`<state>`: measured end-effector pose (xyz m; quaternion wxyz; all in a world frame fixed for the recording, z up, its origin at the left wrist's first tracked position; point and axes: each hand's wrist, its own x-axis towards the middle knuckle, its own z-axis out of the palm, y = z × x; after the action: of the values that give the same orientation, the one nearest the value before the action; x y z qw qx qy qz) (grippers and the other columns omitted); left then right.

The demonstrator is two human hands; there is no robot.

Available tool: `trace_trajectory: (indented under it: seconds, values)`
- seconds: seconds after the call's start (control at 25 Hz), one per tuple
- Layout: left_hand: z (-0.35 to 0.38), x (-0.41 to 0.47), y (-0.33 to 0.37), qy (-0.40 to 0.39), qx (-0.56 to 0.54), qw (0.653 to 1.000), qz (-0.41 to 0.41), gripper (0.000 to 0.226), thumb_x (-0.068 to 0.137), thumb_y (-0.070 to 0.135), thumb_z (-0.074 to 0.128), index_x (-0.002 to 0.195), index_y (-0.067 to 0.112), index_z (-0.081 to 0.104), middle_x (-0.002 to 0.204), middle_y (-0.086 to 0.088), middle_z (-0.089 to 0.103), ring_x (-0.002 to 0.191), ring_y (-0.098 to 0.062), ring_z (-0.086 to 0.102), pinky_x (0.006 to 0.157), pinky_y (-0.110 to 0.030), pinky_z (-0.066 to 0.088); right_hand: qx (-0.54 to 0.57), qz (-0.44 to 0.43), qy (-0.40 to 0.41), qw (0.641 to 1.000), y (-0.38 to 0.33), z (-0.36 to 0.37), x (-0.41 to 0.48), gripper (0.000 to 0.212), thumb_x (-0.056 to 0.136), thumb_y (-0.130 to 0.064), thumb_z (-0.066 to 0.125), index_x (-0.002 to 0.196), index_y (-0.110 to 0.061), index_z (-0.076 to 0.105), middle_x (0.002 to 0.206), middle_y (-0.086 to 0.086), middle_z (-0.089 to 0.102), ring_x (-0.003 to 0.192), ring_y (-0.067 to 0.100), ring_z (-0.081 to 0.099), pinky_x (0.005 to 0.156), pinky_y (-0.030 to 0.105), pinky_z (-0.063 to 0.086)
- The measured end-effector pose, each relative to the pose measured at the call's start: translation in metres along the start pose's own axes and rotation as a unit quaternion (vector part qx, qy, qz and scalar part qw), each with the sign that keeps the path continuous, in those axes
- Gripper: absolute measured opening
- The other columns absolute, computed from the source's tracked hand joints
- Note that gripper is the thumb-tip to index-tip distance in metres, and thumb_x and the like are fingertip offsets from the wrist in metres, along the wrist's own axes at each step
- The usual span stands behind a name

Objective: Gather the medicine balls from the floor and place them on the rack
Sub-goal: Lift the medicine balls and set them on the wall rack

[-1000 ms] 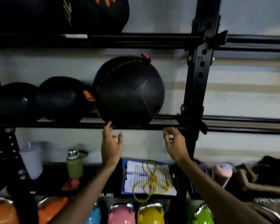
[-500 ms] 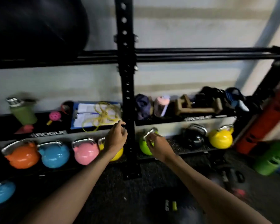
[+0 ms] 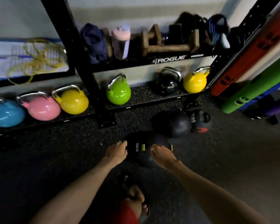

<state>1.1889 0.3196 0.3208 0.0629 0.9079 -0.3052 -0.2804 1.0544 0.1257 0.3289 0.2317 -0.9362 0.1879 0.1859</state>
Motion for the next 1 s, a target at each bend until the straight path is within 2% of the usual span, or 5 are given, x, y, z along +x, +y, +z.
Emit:
trace_trajectory:
  seconds: [0.28, 0.56, 0.72, 0.84, 1.0]
  values:
    - [0.066, 0.063, 0.019, -0.118, -0.089, 0.986, -0.071, 0.029, 0.096, 0.034, 0.055, 0.121, 0.019, 0.057, 0.12, -0.007, 0.065, 0.11, -0.027, 0.062, 0.09, -0.036, 0.051, 0.053, 0.095, -0.102, 0.989, 0.074, 0.039, 0.023, 0.033, 0.101, -0.028, 0.034, 0.124, -0.015, 0.053, 0.11, 0.015, 0.066, 0.094, 0.035, 0.065, 0.073, 0.039, 0.05]
    - [0.146, 0.153, 0.03, -0.172, -0.225, 0.951, -0.124, 0.053, 0.084, 0.042, 0.071, 0.128, 0.017, 0.051, 0.123, -0.01, 0.056, 0.112, -0.029, 0.058, 0.091, -0.036, 0.049, 0.109, 0.138, -0.165, 0.97, 0.158, 0.092, 0.103, 0.028, 0.102, -0.028, 0.035, 0.094, -0.011, 0.056, 0.088, 0.01, 0.065, 0.077, 0.03, 0.063, 0.071, 0.044, 0.054]
    - [0.226, 0.21, 0.022, -0.113, -0.261, 0.946, -0.155, 0.076, 0.081, 0.046, 0.075, 0.144, 0.019, 0.041, 0.135, -0.013, 0.047, 0.123, -0.03, 0.052, 0.098, -0.036, 0.045, 0.15, 0.164, -0.155, 0.963, 0.24, 0.16, 0.165, 0.032, 0.098, -0.035, 0.044, 0.111, -0.011, 0.061, 0.107, 0.014, 0.067, 0.097, 0.037, 0.064, 0.079, 0.039, 0.051]
    - [0.295, 0.245, 0.012, -0.062, -0.307, 0.923, -0.221, 0.109, 0.073, 0.055, 0.08, 0.157, 0.022, 0.019, 0.154, -0.015, 0.031, 0.141, -0.031, 0.036, 0.113, -0.041, 0.034, 0.205, 0.233, -0.12, 0.943, 0.312, 0.226, 0.205, 0.057, 0.096, -0.054, 0.051, 0.134, -0.012, 0.05, 0.126, 0.018, 0.061, 0.116, 0.041, 0.059, 0.09, 0.043, 0.048]
    - [0.376, 0.286, -0.018, -0.048, -0.402, 0.87, -0.283, 0.122, 0.074, 0.061, 0.075, 0.158, 0.029, -0.007, 0.166, -0.005, 0.004, 0.152, -0.026, 0.012, 0.122, -0.043, 0.018, 0.395, 0.289, -0.014, 0.872, 0.373, 0.29, 0.255, 0.078, 0.094, -0.061, 0.05, 0.155, -0.018, 0.025, 0.152, 0.013, 0.042, 0.139, 0.034, 0.042, 0.11, 0.038, 0.035]
